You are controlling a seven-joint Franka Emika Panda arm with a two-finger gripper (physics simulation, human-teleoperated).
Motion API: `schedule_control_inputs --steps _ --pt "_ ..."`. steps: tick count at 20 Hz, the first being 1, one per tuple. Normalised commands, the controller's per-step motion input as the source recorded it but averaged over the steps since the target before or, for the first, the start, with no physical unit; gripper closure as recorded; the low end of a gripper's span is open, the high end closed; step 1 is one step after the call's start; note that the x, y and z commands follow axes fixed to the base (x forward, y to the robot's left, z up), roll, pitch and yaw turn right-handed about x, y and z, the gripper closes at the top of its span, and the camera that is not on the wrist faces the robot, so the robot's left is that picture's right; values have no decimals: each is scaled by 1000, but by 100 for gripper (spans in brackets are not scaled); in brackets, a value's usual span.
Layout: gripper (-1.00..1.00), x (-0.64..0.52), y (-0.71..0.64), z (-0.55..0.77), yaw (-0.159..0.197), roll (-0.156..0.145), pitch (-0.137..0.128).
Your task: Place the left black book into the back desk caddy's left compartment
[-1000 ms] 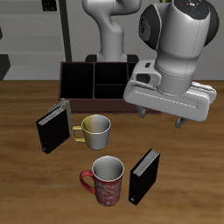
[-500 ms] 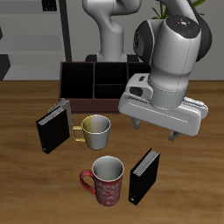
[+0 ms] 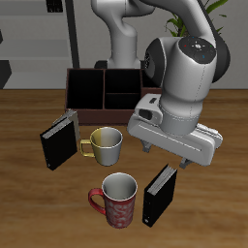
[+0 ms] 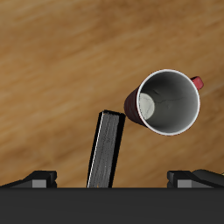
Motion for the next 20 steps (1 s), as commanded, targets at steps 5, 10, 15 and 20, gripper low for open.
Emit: schedule_control_inputs --steps 5,10,15,20 --pt "-100 27 -60 -79 -22 -8 3" --pt "-100 64 -7 -253 -17 5 17" --pt "-100 47 -19 -237 -14 0 25" --pt "-100 -22 13 -133 -27 6 20"
